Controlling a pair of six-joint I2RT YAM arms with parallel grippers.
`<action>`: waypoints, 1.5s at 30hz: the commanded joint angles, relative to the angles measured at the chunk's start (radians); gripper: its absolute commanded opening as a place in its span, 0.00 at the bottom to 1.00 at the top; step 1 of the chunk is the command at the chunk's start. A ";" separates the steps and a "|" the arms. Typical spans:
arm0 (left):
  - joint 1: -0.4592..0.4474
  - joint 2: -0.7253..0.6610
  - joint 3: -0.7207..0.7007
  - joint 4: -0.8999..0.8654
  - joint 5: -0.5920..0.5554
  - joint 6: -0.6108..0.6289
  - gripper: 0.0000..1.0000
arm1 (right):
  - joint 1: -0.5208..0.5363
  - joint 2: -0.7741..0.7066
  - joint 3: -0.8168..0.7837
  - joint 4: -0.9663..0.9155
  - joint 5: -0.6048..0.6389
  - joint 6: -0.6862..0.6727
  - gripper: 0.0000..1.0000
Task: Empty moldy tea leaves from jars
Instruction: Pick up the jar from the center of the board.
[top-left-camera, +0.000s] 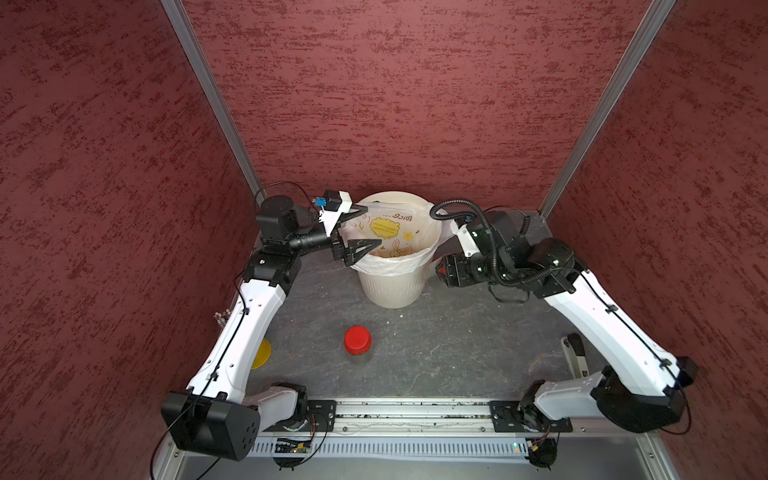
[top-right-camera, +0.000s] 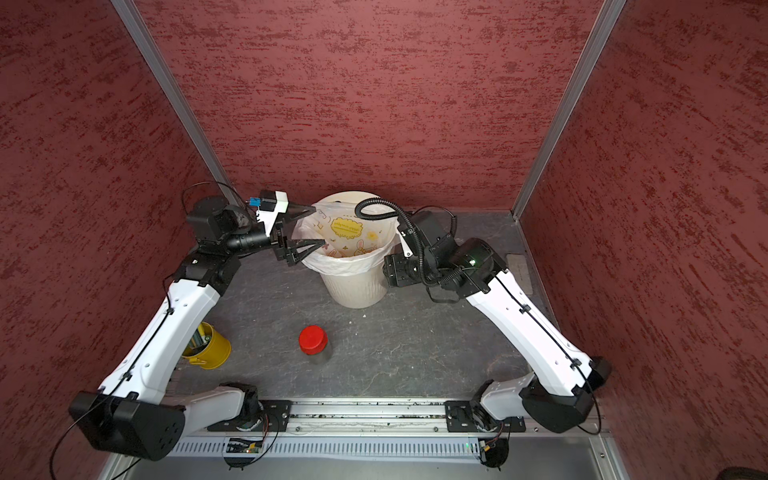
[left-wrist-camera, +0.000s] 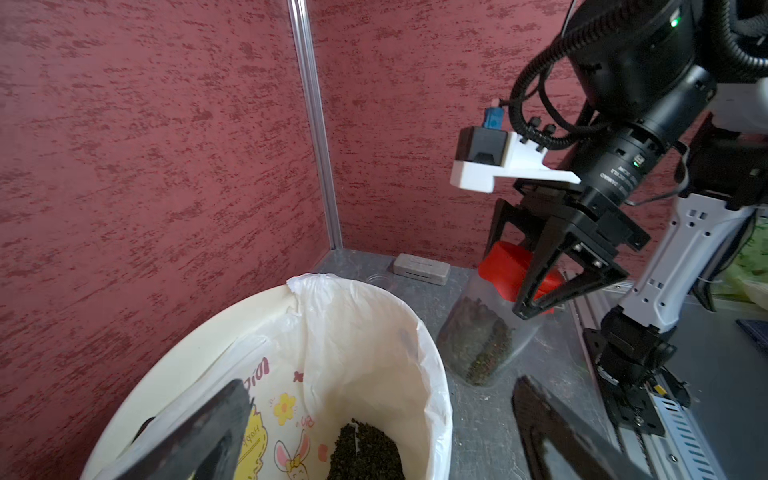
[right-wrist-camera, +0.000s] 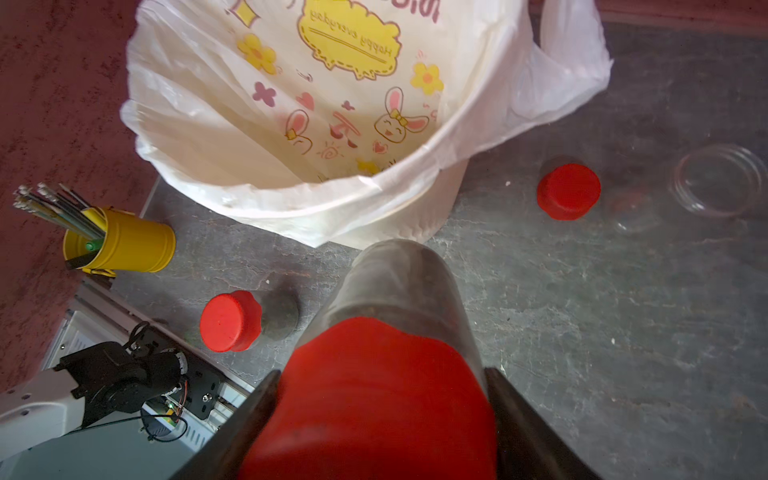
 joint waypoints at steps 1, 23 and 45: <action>-0.010 0.006 0.041 -0.117 0.080 0.075 1.00 | 0.008 0.031 0.101 -0.031 -0.067 -0.076 0.44; -0.119 0.064 0.057 -0.203 -0.005 0.167 1.00 | 0.021 0.203 0.437 -0.042 -0.228 -0.161 0.36; -0.190 0.075 0.064 -0.271 0.036 0.225 0.98 | 0.063 0.302 0.560 -0.007 -0.270 -0.190 0.31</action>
